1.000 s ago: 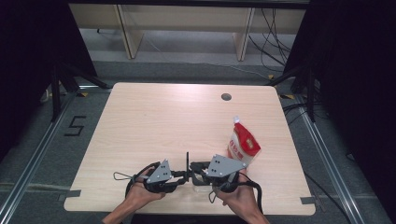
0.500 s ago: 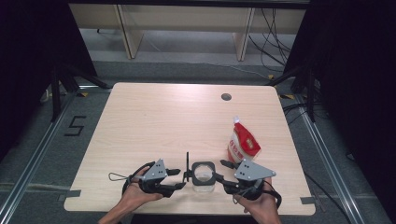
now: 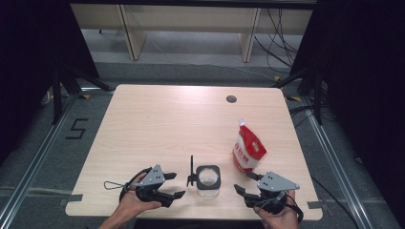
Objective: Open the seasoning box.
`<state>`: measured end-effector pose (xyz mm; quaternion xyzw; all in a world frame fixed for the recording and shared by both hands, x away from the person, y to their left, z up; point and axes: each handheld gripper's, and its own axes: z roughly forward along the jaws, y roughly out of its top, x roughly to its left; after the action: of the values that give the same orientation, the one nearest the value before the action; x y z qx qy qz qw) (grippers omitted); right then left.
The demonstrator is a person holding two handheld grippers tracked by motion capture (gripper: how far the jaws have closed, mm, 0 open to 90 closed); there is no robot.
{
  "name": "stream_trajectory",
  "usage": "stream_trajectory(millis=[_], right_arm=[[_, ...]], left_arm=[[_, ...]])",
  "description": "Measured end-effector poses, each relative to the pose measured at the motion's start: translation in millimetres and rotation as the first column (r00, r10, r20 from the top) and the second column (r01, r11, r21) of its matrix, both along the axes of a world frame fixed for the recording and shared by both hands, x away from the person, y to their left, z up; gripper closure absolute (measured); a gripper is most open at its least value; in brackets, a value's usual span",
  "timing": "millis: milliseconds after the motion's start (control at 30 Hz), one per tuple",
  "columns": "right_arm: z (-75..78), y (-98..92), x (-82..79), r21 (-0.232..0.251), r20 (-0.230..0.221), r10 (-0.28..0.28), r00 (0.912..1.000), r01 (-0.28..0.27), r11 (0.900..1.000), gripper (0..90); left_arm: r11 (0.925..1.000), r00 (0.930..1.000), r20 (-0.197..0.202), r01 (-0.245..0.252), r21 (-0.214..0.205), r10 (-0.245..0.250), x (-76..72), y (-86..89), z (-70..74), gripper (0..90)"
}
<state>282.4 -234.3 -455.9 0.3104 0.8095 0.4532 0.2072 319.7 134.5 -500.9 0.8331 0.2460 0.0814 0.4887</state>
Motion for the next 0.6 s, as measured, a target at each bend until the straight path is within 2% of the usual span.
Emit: stream_trajectory(millis=[133,167,200,233,267,300,333,367,433,467,500,533,567,600], right_arm=[[-4.8,-10.6,-0.6,-0.007,-0.004,-0.039,0.9992,0.039,0.9992,39.6],[-4.8,-10.6,-0.6,-0.007,-0.004,-0.039,0.9992,0.039,0.9992,39.6],[-7.3,-14.5,0.4,0.008,-0.016,-0.059,0.9981,0.059,0.9982,38.7],[-7.3,-14.5,0.4,0.008,-0.016,-0.059,0.9981,0.059,0.9982,38.7],[-7.2,-17.2,0.4,0.009,-0.031,-0.066,0.9973,0.067,0.9977,37.5],[-8.0,-19.1,0.5,0.010,-0.025,-0.094,0.9953,0.094,0.9955,36.5],[-9.1,-22.7,1.3,0.006,-0.045,-0.105,0.9935,0.105,0.9944,34.9],[-10.5,-24.6,2.2,0.000,-0.029,-0.118,0.9926,0.118,0.9930,34.0],[-11.5,-26.4,2.9,-0.004,-0.037,-0.124,0.9916,0.124,0.9923,32.6],[-13.3,-27.3,3.2,0.007,-0.062,-0.133,0.9892,0.134,0.9910,30.9],[-14.2,-30.1,5.1,-0.007,-0.034,-0.142,0.9893,0.142,0.9898,29.0],[-16.6,-33.5,6.7,0.015,-0.042,-0.172,0.9842,0.172,0.9849,24.5],[-16.6,-33.5,6.7,0.015,-0.042,-0.172,0.9842,0.172,0.9849,24.5],[-18.8,-37.1,10.9,0.033,-0.024,-0.164,0.9862,0.164,0.9858,22.7]], left_arm=[[0.9998,0.9997,0.026,0.004,0.020,-0.005,0.4,0.7,0.1,26.9],[0.9998,0.9997,0.026,0.004,0.020,-0.005,0.4,0.7,0.1,26.9],[0.9999,0.9999,-0.001,-0.013,-0.002,0.013,-0.8,-0.3,-0.8,26.8],[0.9999,0.9999,-0.001,-0.013,-0.002,0.013,-0.8,-0.3,-0.8,26.7],[0.9999,0.9999,-0.004,-0.016,0.004,0.016,-0.7,0.0,-0.3,26.7],[0.9999,0.9999,0.000,-0.011,0.005,0.011,-0.1,0.2,0.1,26.7],[0.9999,0.9999,-0.002,-0.015,0.004,0.015,-0.1,0.3,0.2,26.7],[0.9998,0.9999,0.002,-0.015,0.014,0.015,0.4,0.8,0.4,26.7],[0.9995,0.9999,0.006,-0.012,0.028,0.012,1.1,1.6,0.9,26.7],[0.9994,0.9999,0.008,-0.015,0.030,0.014,1.2,1.6,1.5,26.7],[0.9997,0.9997,-0.004,-0.025,-0.006,0.025,0.3,-0.5,0.7,26.7],[0.9997,0.9997,-0.011,-0.023,-0.006,0.023,1.4,-0.6,1.0,26.7],[0.9997,0.9997,-0.011,-0.023,-0.006,0.023,1.4,-0.6,1.0,26.7],[0.9994,0.9997,0.004,-0.023,0.026,0.022,2.9,0.5,1.3,26.6]])
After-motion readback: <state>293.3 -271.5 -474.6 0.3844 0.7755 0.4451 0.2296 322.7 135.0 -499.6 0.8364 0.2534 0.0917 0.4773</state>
